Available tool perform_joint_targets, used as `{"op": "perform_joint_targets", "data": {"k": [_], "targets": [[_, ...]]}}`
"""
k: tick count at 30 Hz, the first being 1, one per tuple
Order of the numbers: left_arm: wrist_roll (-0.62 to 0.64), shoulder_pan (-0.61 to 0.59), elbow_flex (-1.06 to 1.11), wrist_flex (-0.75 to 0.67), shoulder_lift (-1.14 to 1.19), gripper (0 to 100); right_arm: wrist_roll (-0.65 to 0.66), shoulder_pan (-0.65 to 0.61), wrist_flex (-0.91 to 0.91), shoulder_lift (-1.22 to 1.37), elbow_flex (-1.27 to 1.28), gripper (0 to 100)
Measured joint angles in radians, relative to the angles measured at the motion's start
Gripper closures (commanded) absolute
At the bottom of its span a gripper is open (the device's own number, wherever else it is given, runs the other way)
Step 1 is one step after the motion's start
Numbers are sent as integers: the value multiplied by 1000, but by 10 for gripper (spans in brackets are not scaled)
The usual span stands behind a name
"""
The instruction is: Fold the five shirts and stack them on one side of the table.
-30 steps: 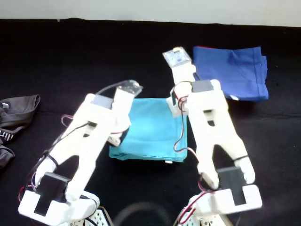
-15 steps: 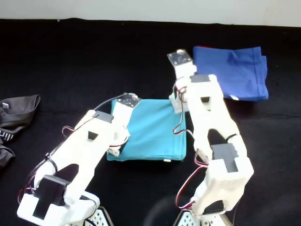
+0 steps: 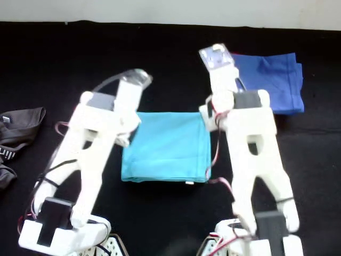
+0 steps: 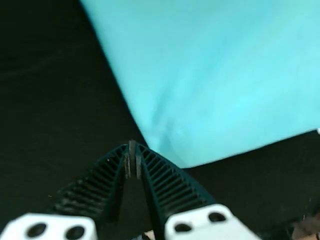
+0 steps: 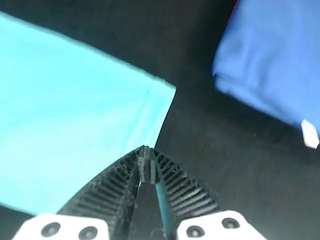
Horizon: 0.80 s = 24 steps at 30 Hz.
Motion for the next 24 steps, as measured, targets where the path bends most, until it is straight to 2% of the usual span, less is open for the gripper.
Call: {"op": "perform_joint_targets", "data": {"k": [7, 12, 18, 24], "targets": [[2, -49, -48, -189, 121, 991, 0, -2, -64, -261, 367, 993], [2, -46, -48, -347, 298, 991, 0, -89, -135, -354, 614, 993], [2, -46, -48, -463, 405, 991, 0, -207, -160, -381, 720, 993], [2, -46, -48, -529, 417, 991, 0, -221, -201, -381, 798, 993]]}}
